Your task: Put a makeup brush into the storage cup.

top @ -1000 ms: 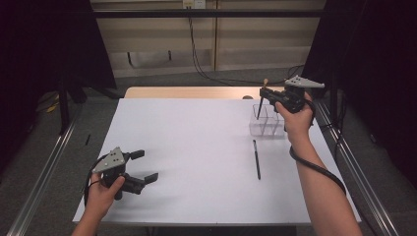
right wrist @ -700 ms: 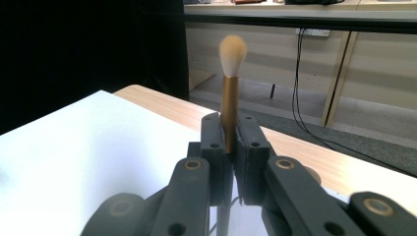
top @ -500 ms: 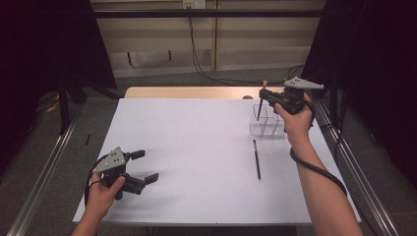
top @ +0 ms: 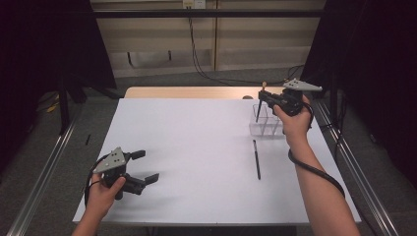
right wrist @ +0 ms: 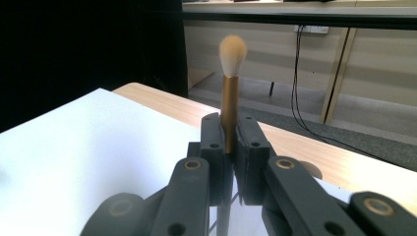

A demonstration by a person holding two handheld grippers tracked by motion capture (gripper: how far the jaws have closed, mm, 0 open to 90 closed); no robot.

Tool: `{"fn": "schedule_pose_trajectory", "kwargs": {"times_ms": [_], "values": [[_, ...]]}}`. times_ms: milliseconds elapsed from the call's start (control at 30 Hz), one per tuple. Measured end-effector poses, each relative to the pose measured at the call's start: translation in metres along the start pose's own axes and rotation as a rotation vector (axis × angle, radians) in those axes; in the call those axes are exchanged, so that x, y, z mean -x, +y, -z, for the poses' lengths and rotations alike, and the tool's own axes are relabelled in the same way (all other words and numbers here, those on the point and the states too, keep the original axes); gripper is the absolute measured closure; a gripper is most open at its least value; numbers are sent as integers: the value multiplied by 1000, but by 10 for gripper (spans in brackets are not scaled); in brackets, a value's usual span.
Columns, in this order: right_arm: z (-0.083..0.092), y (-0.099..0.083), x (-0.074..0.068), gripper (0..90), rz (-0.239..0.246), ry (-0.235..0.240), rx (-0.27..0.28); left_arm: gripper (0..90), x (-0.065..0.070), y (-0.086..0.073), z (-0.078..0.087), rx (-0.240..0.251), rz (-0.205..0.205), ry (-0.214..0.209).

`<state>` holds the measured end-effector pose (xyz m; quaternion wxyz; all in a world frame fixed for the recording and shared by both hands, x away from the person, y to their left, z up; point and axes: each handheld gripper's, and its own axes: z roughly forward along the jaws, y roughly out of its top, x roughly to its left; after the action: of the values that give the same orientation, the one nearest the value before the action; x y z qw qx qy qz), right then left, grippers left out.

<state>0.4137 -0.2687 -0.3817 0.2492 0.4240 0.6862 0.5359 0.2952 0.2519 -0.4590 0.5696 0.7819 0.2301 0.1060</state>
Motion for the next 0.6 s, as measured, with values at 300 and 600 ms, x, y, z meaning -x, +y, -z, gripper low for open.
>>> {"fn": "schedule_pose_trajectory", "kwargs": {"times_ms": [300,600], "values": [[-2,0,-3,844,-2,-9,-1,0,0,0,0,3,-1,-4],[-1,-5,0,844,-11,-24,-2,0,0,0,0,2,-6,0]]}}
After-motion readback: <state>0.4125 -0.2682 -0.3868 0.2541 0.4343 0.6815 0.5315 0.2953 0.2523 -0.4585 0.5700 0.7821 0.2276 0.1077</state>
